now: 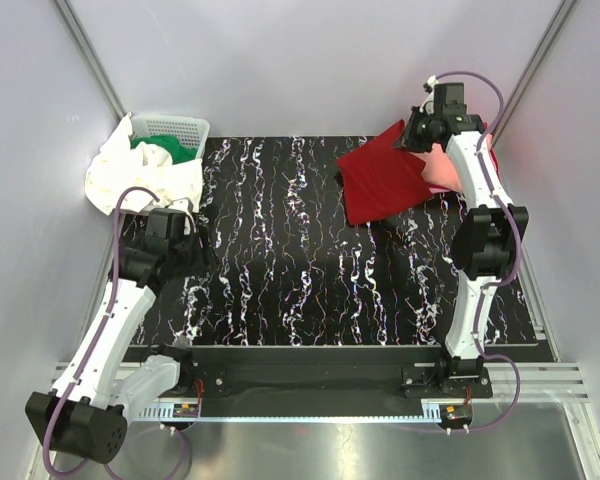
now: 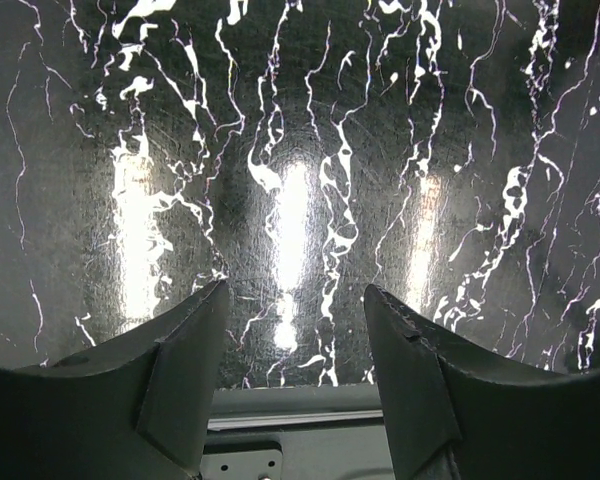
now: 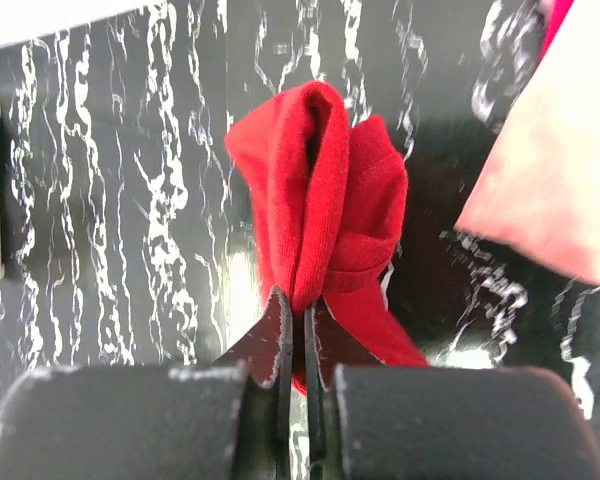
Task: Fold and stack the t-shirts
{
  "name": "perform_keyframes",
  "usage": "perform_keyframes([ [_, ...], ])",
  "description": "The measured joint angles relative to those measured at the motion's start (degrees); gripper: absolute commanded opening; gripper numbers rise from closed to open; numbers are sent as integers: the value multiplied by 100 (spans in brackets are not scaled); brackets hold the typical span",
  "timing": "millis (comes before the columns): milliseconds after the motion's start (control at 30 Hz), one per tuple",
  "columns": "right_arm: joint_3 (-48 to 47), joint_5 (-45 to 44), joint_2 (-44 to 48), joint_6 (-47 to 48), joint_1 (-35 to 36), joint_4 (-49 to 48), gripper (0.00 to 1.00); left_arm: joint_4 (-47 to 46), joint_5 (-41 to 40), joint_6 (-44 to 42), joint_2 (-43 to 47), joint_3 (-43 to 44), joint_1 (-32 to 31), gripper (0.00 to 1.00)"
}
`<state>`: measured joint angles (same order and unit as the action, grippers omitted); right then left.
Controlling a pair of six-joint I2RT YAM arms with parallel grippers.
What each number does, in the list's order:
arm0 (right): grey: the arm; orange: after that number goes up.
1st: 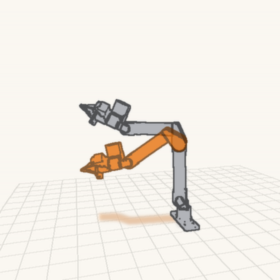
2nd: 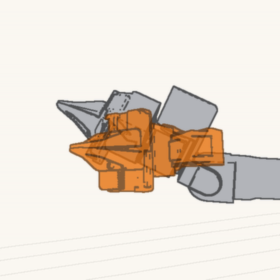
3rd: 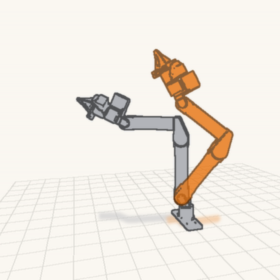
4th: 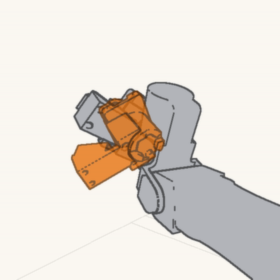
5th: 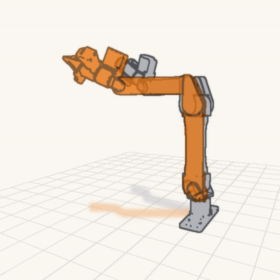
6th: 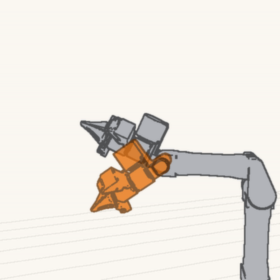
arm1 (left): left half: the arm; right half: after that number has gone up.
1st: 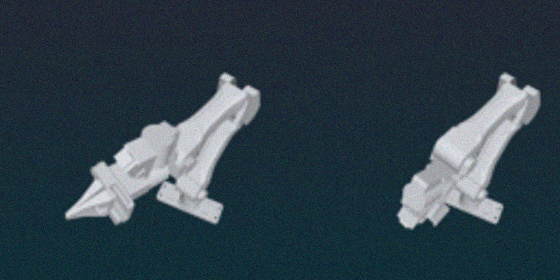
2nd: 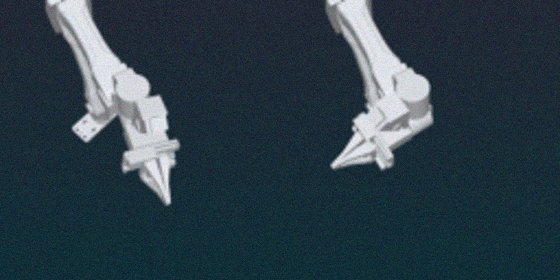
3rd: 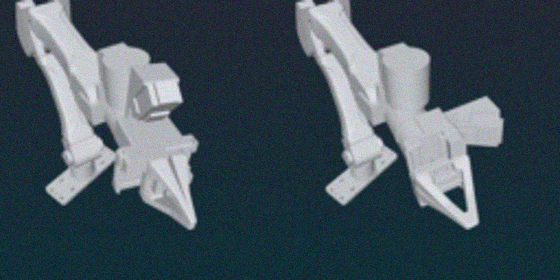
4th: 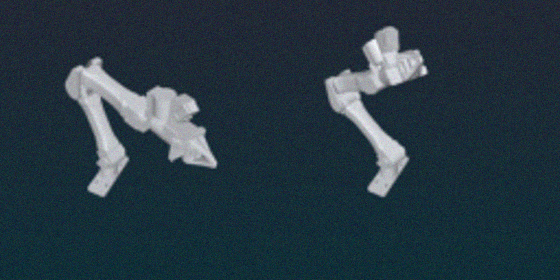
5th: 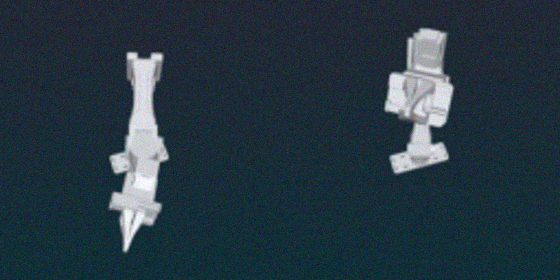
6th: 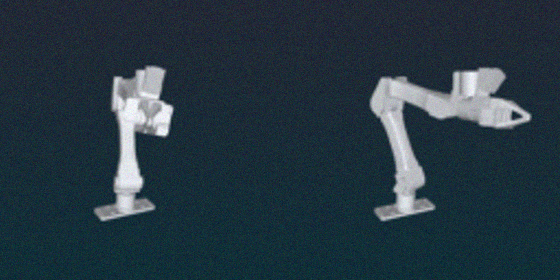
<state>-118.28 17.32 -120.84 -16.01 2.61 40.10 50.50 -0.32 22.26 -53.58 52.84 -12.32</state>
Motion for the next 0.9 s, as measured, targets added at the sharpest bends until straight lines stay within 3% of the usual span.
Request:
perform_keyframes([
  [400,-2896,-446,-1176,323,-122,1268,0,-44,-48,20,22,0,0,61],
  [900,-3591,-315,-1189,511,-772,1631,0,-44,-59,22,-35,-2,0,59],
])
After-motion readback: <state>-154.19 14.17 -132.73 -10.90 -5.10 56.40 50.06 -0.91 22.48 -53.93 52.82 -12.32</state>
